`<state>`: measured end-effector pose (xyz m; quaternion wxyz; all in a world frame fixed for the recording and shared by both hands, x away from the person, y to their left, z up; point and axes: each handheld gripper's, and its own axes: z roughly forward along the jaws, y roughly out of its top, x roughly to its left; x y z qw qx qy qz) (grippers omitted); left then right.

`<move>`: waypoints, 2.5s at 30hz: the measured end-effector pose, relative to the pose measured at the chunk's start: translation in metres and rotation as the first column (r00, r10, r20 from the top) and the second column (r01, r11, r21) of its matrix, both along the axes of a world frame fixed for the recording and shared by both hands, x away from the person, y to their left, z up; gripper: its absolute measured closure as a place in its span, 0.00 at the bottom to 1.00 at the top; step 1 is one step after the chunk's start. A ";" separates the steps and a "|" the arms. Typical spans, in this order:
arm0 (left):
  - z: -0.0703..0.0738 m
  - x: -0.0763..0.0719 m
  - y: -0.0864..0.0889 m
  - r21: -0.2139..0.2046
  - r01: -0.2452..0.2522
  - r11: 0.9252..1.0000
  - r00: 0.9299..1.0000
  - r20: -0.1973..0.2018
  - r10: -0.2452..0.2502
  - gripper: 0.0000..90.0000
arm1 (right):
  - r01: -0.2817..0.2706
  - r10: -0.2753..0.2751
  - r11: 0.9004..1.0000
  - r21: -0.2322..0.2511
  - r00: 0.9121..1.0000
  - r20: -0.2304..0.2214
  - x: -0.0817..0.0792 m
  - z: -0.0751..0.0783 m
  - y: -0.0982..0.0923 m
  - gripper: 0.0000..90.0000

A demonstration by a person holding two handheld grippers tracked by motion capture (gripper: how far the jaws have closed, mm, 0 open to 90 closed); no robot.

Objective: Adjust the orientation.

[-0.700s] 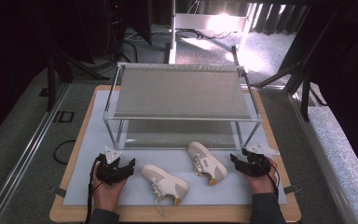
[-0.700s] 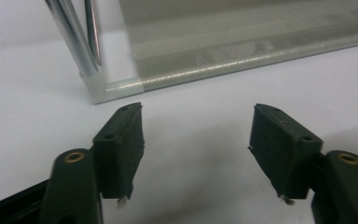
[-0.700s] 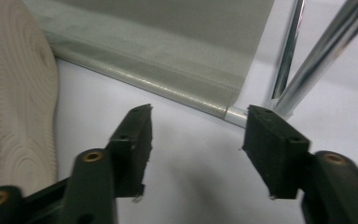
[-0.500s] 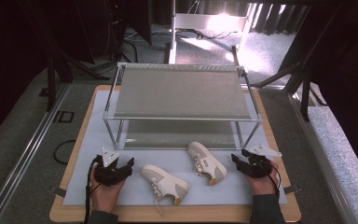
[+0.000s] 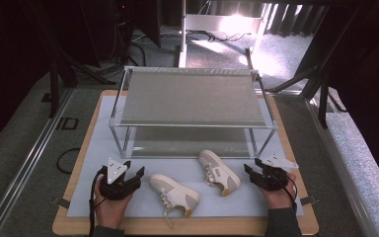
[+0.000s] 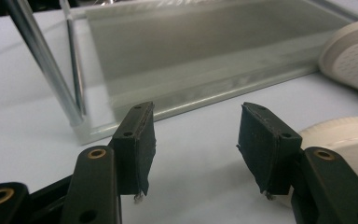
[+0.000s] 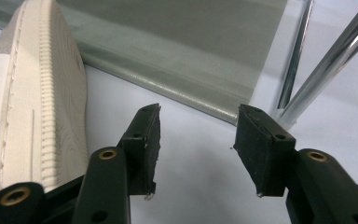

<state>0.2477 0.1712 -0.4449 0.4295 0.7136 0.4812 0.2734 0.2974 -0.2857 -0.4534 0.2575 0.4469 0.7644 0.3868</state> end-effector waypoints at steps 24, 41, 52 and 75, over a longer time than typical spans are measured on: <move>0.015 -0.025 -0.031 -0.024 0.265 0.964 0.964 0.017 -0.265 0.88 | 0.005 -0.005 1.000 -0.002 1.000 0.008 -0.003 0.000 0.000 0.53; 0.010 -0.022 -0.057 0.053 0.321 0.946 0.947 -0.014 -0.320 0.97 | 0.001 -0.001 1.000 -0.004 1.000 0.007 -0.004 -0.001 -0.001 0.53; 0.010 0.001 -0.069 0.049 0.298 0.953 0.954 -0.012 -0.298 0.96 | 0.003 -0.003 1.000 0.001 1.000 0.011 -0.004 0.001 -0.001 0.53; -0.007 0.056 -0.086 0.033 0.218 0.975 0.972 -0.098 -0.214 0.76 | 0.019 -0.019 1.000 0.014 1.000 0.020 -0.004 0.003 -0.005 0.53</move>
